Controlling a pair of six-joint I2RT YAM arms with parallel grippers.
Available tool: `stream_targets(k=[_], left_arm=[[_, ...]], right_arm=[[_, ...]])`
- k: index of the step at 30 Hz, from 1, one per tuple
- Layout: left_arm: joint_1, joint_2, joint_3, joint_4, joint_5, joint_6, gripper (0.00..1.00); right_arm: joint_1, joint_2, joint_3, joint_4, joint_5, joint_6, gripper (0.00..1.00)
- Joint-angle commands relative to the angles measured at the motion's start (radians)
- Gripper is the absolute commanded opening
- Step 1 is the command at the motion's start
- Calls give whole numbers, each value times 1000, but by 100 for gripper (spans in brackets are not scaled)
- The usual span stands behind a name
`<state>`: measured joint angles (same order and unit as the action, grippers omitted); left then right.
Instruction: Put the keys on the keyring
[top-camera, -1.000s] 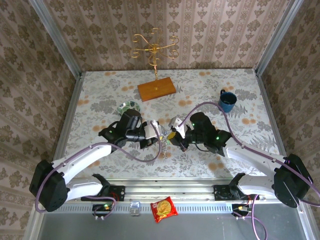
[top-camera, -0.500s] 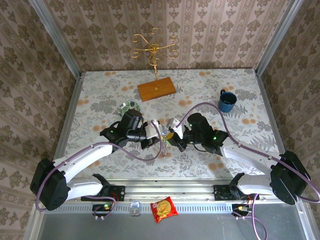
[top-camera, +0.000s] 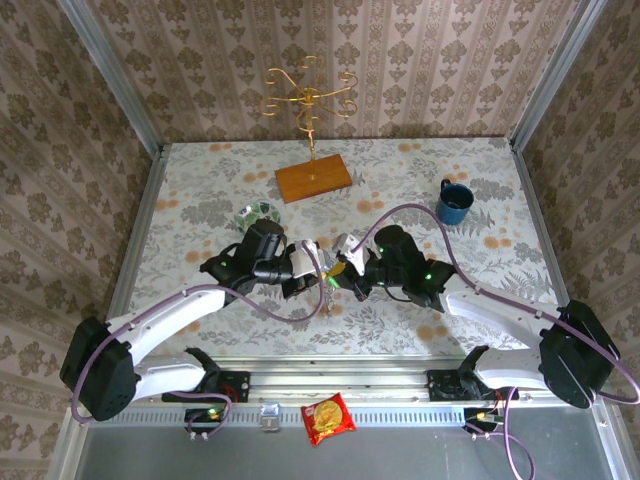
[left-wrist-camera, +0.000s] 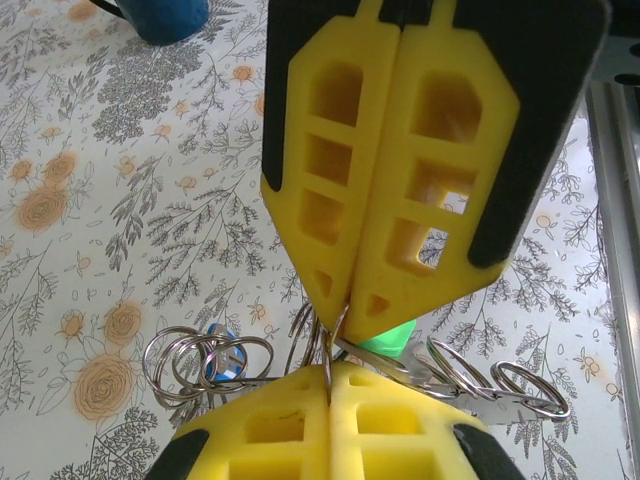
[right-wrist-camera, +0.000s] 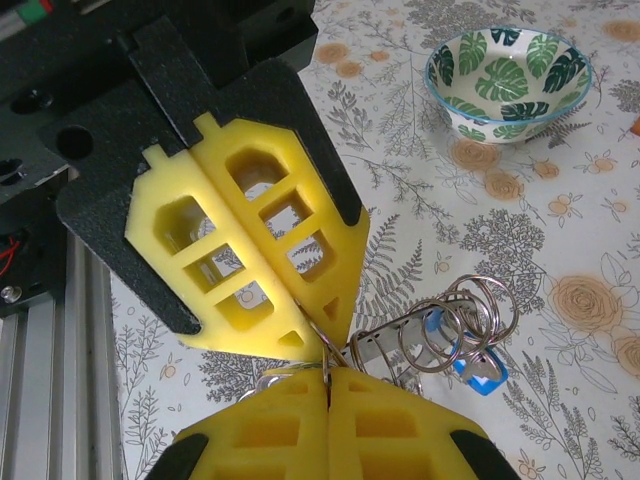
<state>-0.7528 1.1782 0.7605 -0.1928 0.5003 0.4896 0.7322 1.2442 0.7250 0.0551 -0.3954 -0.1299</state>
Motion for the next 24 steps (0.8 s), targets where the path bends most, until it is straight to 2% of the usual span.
stream_targets(k=[1,7,18,23,24], left_arm=[[-13,-11,-10,20,39,1,0],[-19,-40,-48,71,7,16,0],[-55,-111,-150,198,-89,83,0],[-59,-127,-183,251,-104,71,0],[-59,-129,-189,263,-102,62,0]], right_arm=[[6,12,27,50,49,34,0],[0,27,27,25,116,107,0],[-20,89,16,84,15,238,0],[-25,111,34,60,-19,222,0],[-26,116,39,48,-15,213,4]])
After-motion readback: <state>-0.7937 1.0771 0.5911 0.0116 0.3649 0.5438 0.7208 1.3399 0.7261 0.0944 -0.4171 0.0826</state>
